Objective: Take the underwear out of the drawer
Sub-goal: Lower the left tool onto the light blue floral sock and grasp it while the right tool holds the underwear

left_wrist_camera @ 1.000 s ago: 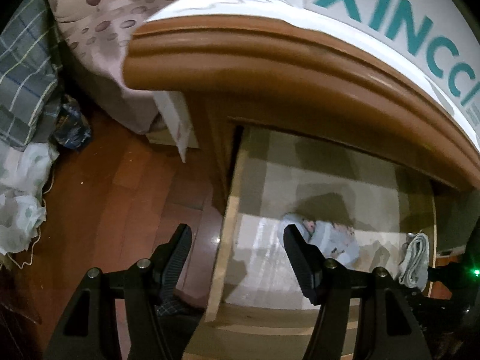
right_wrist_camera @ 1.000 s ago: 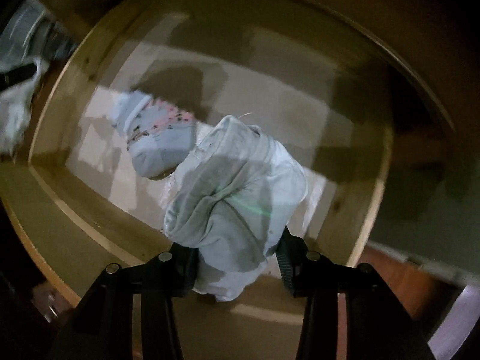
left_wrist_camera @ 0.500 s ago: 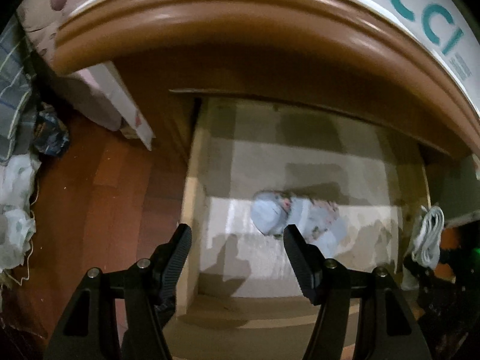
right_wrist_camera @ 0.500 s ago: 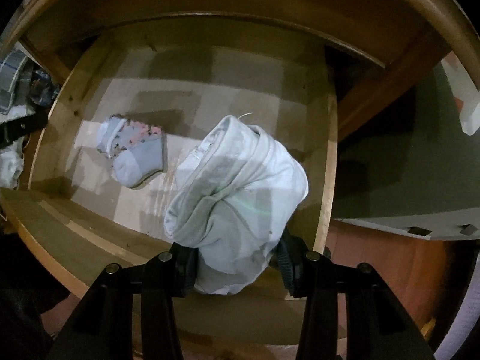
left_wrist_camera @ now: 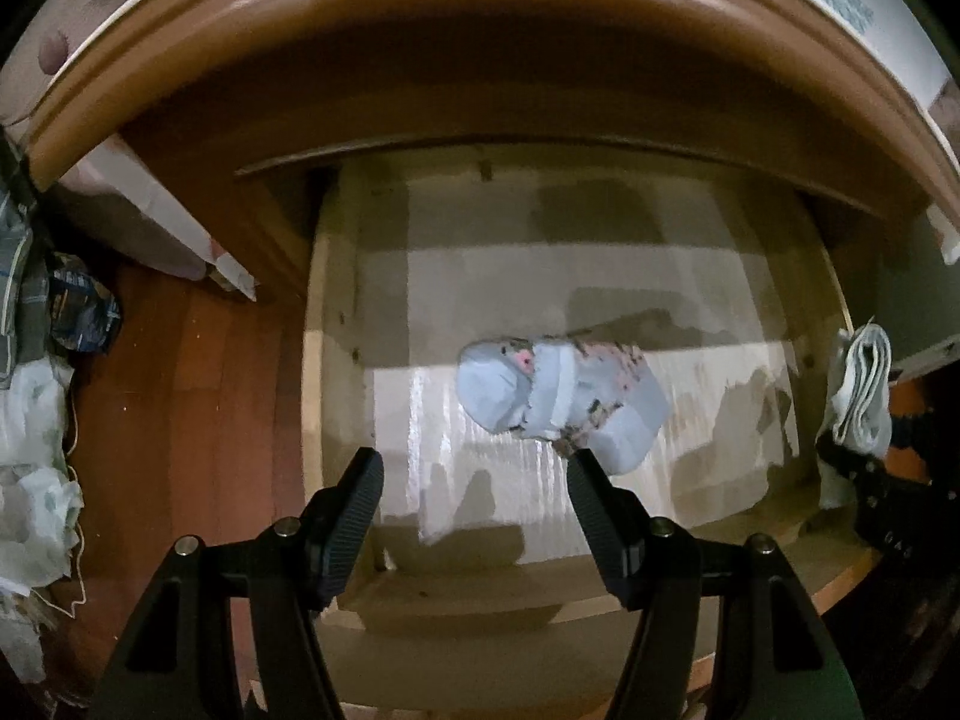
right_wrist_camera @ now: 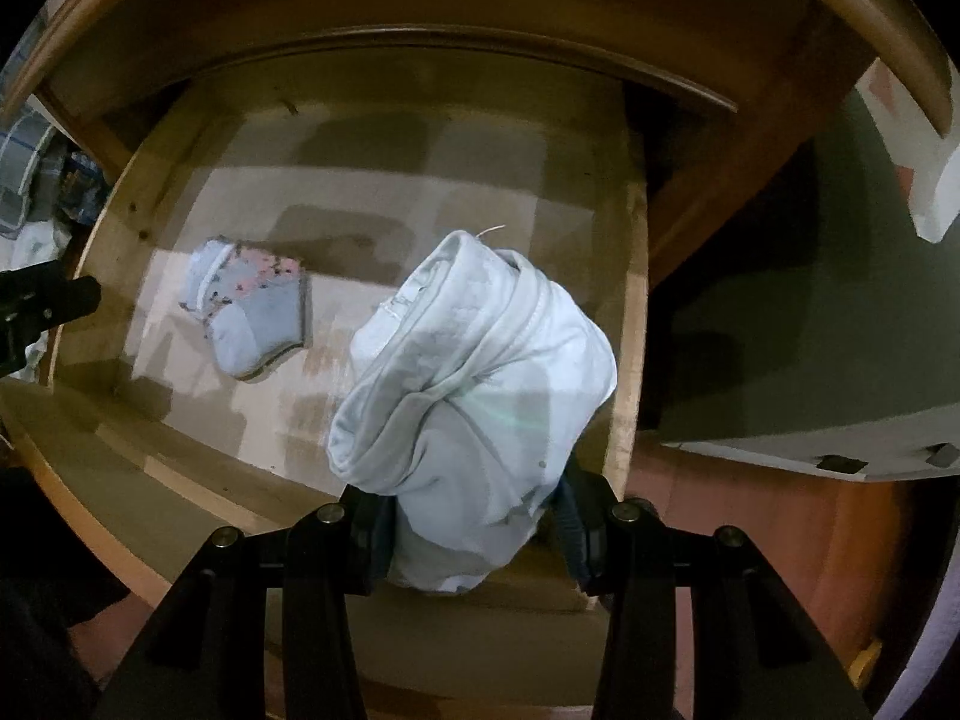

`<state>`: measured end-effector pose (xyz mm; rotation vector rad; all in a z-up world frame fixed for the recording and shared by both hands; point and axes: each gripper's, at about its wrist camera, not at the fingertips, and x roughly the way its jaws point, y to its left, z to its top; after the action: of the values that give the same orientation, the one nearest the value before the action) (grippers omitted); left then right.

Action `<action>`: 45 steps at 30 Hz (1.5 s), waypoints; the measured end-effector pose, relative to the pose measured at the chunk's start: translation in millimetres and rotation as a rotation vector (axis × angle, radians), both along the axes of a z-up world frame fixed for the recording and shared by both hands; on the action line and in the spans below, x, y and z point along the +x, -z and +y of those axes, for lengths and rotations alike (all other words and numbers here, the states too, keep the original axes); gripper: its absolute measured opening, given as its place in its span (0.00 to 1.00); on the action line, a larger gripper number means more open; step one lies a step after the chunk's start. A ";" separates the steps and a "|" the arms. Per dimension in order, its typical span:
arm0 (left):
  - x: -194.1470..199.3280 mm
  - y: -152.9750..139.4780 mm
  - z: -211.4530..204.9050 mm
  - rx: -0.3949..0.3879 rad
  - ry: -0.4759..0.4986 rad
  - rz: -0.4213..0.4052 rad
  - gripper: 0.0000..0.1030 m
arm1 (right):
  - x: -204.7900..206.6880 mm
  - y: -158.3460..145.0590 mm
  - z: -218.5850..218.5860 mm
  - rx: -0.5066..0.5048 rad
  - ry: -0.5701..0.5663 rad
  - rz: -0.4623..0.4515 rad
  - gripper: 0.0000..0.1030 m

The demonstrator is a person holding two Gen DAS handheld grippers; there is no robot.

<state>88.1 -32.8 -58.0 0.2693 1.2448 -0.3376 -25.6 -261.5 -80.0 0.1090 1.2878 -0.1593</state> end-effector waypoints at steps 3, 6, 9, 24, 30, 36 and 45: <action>-1.8 4.9 -4.3 -0.011 -0.005 0.032 0.63 | -0.1 -0.1 -2.4 0.013 0.012 -0.009 0.40; -1.9 9.6 -12.1 -0.019 0.003 0.059 0.63 | -1.1 -0.7 -3.3 0.012 0.016 -0.012 0.40; -2.7 10.4 -19.7 -0.018 0.012 0.070 0.63 | -2.2 -0.3 -5.3 0.026 0.027 -0.014 0.40; 13.3 32.6 -46.5 -0.020 -0.009 0.167 0.63 | -6.6 -1.2 -12.0 0.069 0.056 -0.015 0.40; 21.4 43.6 -46.2 -0.081 -0.131 0.240 0.63 | -7.4 0.1 -13.0 0.083 0.057 -0.010 0.40; 28.2 56.8 -39.1 -0.161 -0.288 0.336 0.63 | -8.3 1.2 -14.1 0.090 0.060 -0.004 0.40; 42.5 71.8 -39.7 -0.163 -0.388 0.410 0.63 | -8.0 1.3 -13.5 0.093 0.061 -0.003 0.40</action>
<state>130.7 -72.5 -129.9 -0.1935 1.6273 -0.1588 -33.5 -274.9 -81.3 0.2280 1.2895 -0.1508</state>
